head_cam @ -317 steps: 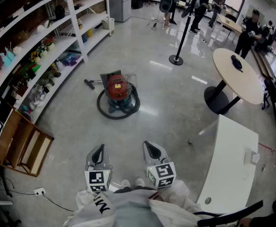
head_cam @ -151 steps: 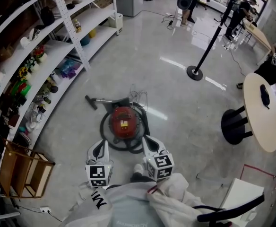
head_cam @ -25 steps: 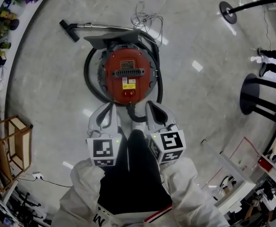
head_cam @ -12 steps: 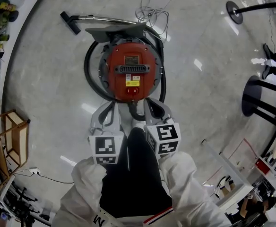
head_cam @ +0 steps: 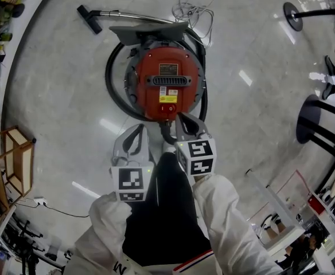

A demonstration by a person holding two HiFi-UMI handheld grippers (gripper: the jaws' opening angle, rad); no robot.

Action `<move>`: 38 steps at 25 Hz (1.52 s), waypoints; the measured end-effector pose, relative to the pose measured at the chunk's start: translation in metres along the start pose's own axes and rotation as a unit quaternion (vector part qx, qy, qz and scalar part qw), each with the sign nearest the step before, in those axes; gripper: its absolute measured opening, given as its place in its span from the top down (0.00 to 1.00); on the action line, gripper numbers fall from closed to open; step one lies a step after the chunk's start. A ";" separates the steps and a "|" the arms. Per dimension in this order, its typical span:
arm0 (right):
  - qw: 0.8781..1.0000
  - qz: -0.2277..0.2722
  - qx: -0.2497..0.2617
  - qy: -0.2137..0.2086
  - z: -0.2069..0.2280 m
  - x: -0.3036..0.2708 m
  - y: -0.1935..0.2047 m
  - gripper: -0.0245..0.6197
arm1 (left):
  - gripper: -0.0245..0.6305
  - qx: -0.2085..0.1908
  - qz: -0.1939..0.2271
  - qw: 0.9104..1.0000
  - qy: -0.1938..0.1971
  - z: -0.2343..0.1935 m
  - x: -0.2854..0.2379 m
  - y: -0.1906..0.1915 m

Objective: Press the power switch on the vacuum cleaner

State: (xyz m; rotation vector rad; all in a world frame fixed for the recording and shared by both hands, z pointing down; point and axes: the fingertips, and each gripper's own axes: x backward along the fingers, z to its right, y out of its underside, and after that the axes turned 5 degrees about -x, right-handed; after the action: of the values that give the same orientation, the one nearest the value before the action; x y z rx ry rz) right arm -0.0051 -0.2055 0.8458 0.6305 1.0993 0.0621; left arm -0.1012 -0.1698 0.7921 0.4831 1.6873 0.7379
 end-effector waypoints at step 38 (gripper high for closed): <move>0.999 -0.047 0.007 0.007 0.007 -0.038 0.018 0.96 | 0.96 0.016 -0.009 1.000 0.008 -0.010 -0.011 0.008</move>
State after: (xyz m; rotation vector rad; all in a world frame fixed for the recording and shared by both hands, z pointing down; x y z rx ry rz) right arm -0.0118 -0.2068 0.8879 0.5900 1.1422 -0.0230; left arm -0.1085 -0.1737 0.8071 0.4849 1.7191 0.7040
